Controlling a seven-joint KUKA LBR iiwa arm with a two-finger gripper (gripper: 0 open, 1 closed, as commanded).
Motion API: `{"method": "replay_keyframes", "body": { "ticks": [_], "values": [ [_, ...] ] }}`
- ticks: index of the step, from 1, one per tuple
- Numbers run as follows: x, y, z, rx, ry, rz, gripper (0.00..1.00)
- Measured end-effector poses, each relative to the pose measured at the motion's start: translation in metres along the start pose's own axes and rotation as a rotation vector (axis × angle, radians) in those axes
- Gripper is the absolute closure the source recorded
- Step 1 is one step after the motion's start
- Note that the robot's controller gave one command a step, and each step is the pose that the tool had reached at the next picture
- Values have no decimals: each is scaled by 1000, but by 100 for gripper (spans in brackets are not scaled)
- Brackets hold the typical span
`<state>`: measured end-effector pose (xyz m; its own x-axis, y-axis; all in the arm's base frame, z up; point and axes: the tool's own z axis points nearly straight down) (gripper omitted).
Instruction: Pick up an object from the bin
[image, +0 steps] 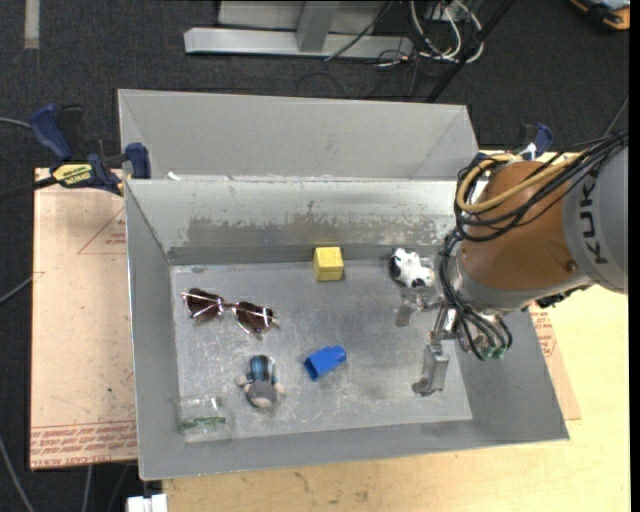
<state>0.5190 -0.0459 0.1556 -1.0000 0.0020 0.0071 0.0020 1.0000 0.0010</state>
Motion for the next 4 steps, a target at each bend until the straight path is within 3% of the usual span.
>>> {"method": "replay_keyframes", "body": {
  "ticks": [1,2,3,4],
  "values": [
    [-2,0,-4,1,-7,-2,0],
    [2,69,50,1,-11,-51,0],
    [2,94,47,1,-7,-166,0],
    [-20,106,53,1,-10,-281,0]
  ]
}}
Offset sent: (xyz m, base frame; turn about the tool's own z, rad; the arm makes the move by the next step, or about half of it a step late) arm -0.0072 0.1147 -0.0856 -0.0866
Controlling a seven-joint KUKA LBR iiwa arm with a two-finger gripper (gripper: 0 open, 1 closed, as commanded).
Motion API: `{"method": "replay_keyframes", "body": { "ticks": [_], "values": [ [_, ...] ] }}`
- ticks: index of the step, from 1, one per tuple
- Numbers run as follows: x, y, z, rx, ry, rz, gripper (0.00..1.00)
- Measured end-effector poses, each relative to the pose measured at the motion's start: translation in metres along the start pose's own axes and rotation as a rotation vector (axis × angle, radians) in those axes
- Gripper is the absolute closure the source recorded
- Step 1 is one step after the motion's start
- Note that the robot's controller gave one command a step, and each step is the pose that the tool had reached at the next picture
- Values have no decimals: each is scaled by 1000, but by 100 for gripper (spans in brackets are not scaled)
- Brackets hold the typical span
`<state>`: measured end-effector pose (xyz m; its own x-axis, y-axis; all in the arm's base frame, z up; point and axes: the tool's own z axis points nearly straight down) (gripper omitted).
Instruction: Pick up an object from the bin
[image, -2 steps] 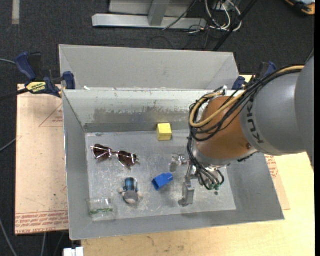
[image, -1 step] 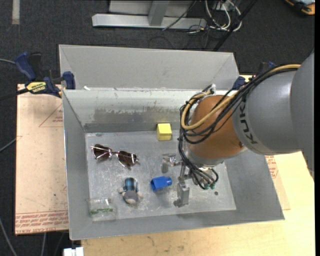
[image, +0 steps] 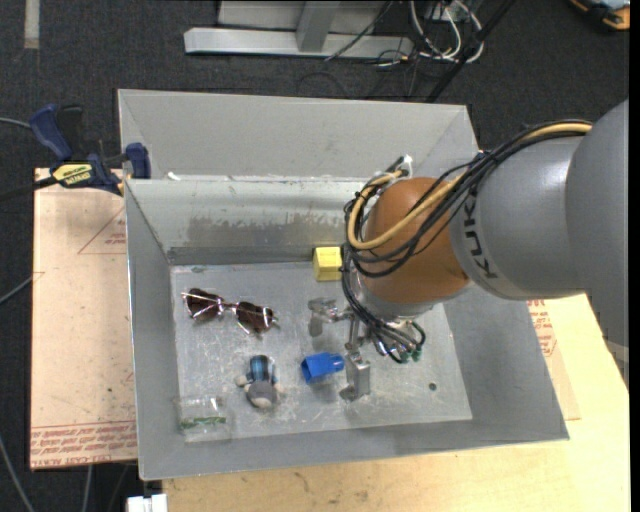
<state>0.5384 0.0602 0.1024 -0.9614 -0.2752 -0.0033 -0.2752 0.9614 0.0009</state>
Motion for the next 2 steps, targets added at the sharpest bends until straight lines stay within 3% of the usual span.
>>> {"method": "replay_keyframes", "body": {
  "ticks": [1,2],
  "values": [
    [10,6,32,0,2,-12,0],
    [7,1,32,0,0,-88,100]
  ]
}}
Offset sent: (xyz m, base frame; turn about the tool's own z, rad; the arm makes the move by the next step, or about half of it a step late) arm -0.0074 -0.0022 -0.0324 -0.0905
